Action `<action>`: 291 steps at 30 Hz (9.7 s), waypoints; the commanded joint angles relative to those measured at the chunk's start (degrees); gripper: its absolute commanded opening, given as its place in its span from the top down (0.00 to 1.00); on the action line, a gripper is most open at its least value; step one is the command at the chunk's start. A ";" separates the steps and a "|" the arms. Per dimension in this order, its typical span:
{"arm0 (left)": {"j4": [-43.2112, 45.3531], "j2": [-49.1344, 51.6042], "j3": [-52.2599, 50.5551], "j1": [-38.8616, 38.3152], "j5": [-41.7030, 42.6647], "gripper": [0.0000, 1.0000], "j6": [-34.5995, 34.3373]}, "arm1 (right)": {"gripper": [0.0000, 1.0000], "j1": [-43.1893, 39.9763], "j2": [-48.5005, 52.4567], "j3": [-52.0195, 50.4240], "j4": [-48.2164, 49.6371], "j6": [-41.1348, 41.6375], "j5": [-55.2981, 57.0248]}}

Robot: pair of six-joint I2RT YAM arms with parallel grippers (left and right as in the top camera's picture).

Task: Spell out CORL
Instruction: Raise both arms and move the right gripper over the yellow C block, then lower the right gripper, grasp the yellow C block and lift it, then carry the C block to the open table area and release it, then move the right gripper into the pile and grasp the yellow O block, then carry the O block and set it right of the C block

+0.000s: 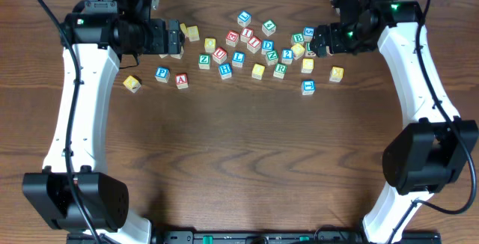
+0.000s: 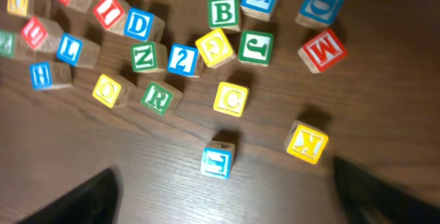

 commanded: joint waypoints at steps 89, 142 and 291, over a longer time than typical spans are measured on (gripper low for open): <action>-0.13 0.52 1.53 0.17 0.87 0.02 0.79 | 0.86 41.62 18.25 -0.39 7.87 53.99 22.53; -0.13 0.52 1.53 0.17 0.87 0.02 0.79 | 0.46 17.84 11.02 8.15 0.76 32.04 20.11; -0.13 0.52 1.53 0.17 0.87 0.02 0.79 | 0.47 34.47 15.76 4.09 -0.50 35.43 20.20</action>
